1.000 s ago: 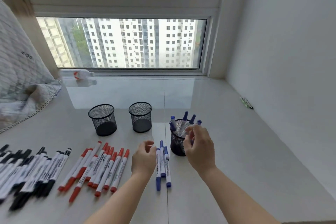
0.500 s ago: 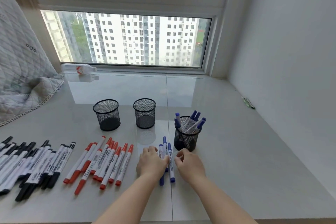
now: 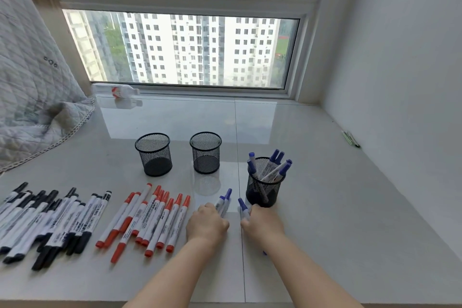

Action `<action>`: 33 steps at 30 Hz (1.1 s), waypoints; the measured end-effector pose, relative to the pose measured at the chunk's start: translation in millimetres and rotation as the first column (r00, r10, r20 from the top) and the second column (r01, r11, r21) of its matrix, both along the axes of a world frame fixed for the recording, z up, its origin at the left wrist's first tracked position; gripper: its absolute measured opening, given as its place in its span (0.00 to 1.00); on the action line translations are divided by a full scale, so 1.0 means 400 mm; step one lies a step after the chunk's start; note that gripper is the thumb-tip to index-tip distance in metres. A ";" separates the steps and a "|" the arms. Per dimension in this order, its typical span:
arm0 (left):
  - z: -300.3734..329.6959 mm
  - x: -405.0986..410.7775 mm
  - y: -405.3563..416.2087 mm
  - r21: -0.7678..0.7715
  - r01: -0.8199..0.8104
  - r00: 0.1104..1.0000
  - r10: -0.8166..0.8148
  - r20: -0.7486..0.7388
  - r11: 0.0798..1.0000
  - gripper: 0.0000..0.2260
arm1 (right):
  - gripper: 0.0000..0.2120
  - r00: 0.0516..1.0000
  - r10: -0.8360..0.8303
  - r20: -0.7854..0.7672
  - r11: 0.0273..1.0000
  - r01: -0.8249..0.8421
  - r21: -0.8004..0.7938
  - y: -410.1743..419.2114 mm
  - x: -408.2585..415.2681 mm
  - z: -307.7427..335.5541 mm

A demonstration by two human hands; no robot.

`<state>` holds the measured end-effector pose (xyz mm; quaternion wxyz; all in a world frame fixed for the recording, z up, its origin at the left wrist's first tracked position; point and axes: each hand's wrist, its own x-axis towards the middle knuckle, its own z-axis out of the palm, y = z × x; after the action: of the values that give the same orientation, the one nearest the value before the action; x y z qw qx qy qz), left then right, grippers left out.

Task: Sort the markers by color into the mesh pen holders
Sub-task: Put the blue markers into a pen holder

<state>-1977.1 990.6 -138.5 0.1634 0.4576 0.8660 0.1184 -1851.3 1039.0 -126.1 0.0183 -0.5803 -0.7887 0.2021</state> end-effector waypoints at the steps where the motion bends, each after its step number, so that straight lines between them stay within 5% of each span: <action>1: 0.001 -0.003 -0.004 0.003 0.005 1.000 -0.005 -0.001 1.000 0.14 | 0.14 0.999 0.031 0.014 0.999 -0.031 0.012 -0.009 0.007 0.001; 4: 0.008 -0.008 -0.016 0.073 -0.007 0.999 0.004 0.041 0.997 0.11 | 0.13 0.991 0.085 -0.105 0.996 -0.087 -0.015 -0.024 0.026 0.023; 7: 0.036 -0.001 -0.008 0.159 -0.087 0.969 0.047 0.244 0.983 0.08 | 0.17 0.945 0.044 -0.324 0.999 -0.039 0.023 -0.010 0.033 0.094; 10: 0.099 0.006 0.022 0.285 -0.105 0.928 -0.009 0.372 0.953 0.02 | 0.16 0.807 -0.020 -0.591 0.992 0.089 0.088 0.025 0.051 0.195; 12: 0.156 0.006 0.048 0.368 -0.124 0.919 -0.034 0.393 0.922 0.07 | 0.14 0.714 -0.039 -0.699 0.968 0.200 0.151 0.060 0.075 0.251; 16: 0.258 0.020 0.110 0.496 -0.245 0.804 -0.111 0.584 0.833 0.12 | 0.11 0.674 -0.090 -0.733 0.919 0.340 0.200 0.119 0.119 0.287; 24: 0.329 0.124 0.218 0.579 -0.479 0.411 -0.413 0.812 0.660 0.18 | 0.07 0.800 -0.140 -0.584 0.921 0.322 0.219 0.148 0.119 0.184; 29: 0.273 0.176 0.235 0.593 -0.542 0.480 -0.360 0.800 0.596 0.15 | 0.04 0.797 -0.095 -0.597 0.893 0.333 0.302 0.156 0.105 0.156; 33: 0.189 0.180 0.240 0.661 -0.414 0.694 -0.254 0.674 0.626 0.15 | 0.03 0.725 -0.047 -0.687 0.913 0.310 0.264 0.157 0.109 0.134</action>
<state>-1905.0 1086.5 -63.0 0.2666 0.3539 0.6129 0.6542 -1807.8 1101.7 -72.4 0.4251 -0.5300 -0.6918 0.2447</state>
